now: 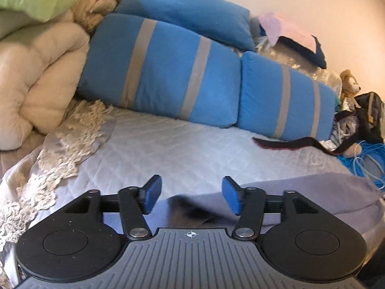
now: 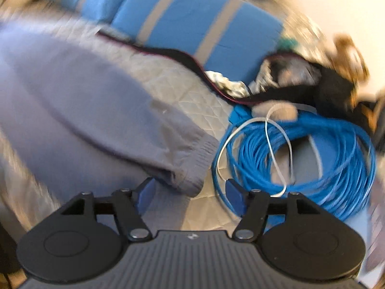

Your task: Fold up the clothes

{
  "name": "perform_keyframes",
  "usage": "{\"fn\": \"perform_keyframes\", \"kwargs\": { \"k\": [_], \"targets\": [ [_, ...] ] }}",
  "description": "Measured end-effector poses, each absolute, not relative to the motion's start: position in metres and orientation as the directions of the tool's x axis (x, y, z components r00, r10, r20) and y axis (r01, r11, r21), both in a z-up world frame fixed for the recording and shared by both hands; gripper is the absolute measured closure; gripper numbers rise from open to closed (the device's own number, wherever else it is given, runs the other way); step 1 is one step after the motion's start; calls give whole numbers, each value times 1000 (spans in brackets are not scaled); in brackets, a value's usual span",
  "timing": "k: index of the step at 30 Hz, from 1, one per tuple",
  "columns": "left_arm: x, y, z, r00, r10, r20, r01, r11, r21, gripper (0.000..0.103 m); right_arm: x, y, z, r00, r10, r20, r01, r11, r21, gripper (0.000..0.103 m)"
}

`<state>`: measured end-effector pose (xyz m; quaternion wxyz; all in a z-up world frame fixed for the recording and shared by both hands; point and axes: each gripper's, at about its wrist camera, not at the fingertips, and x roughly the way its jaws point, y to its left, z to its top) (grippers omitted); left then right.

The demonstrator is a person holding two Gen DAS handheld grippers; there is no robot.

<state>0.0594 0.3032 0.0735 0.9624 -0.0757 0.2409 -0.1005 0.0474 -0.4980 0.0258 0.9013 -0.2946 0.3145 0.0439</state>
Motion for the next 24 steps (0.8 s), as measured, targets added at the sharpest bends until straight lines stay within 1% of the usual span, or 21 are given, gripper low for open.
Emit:
{"fn": "perform_keyframes", "kwargs": {
  "k": [4,7,8,9,10,12,14,15,16,19,24],
  "targets": [
    [61,263,102,840,-302,-450,263,953,-149,36,48,-484,9,807,-168,-567,-342,649,-680,27],
    [66,229,118,816,-331,-474,337,938,-76,35,54,-479,-2,818,-197,-541,-395,491,-776,29],
    [68,218,121,811,-341,-475,357,932,-60,35,57,-478,-4,815,-195,-546,-416,458,-785,34],
    [71,207,123,806,-352,-476,375,926,-50,35,61,-476,-6,809,-193,-555,-436,434,-788,41],
    [74,196,124,800,-363,-478,395,918,-37,35,64,-475,-7,802,-193,-565,-457,409,-789,44],
    [81,169,124,790,-376,-484,430,903,2,35,69,-472,-13,791,-200,-578,-493,349,-797,60],
    [86,139,121,784,-380,-491,464,884,58,35,71,-468,-18,779,-206,-592,-531,286,-798,67],
    [89,124,118,781,-380,-495,481,872,89,35,71,-467,-20,774,-210,-598,-543,268,-796,82],
    [90,108,115,779,-380,-499,499,858,125,35,71,-466,-20,770,-213,-601,-551,253,-795,89],
    [84,53,95,768,-381,-515,569,774,276,35,71,-466,-14,785,-214,-581,-537,231,-811,91],
    [72,-25,53,736,-362,-573,657,588,473,35,74,-470,10,848,-220,-483,-440,217,-871,92]
  ]
}}
